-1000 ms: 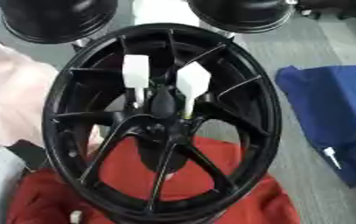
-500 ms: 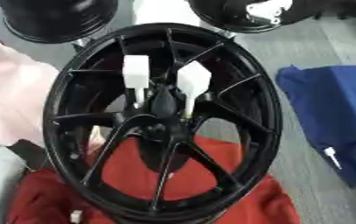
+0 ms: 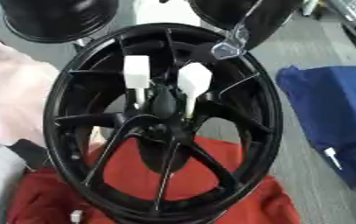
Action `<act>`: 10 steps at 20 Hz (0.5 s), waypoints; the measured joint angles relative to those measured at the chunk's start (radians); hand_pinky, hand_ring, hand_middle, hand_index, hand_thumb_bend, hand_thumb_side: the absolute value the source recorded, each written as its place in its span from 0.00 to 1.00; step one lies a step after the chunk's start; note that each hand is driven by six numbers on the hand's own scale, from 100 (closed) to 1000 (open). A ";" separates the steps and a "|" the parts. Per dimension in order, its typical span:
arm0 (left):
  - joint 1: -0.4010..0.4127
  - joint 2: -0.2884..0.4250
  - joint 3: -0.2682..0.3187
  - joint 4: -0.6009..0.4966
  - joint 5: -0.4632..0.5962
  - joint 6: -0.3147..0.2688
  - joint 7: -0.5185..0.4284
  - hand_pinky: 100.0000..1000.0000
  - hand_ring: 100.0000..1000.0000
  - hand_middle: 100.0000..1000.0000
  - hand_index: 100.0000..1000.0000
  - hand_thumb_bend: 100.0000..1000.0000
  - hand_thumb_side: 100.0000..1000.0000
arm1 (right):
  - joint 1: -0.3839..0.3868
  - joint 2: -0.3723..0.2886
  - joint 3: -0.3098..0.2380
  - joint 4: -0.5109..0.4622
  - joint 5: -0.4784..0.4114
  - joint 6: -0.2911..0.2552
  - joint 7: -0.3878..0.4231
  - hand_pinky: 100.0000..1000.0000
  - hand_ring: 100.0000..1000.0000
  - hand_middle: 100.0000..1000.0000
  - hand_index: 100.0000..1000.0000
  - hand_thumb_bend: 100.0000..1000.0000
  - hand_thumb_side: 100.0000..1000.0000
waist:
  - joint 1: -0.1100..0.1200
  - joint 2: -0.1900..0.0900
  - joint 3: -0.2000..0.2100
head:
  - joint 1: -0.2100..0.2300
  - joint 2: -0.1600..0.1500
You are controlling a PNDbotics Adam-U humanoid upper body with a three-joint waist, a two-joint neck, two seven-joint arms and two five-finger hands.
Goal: Pull the pin out of the wheel hub.
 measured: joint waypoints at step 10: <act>0.000 0.000 0.000 0.000 0.000 0.002 -0.002 0.66 0.58 0.55 0.66 0.41 0.62 | 0.003 0.010 0.013 0.076 -0.044 -0.060 0.149 0.90 0.86 0.77 0.80 0.39 0.34 | 0.000 0.000 -0.003 | 0.015 0.000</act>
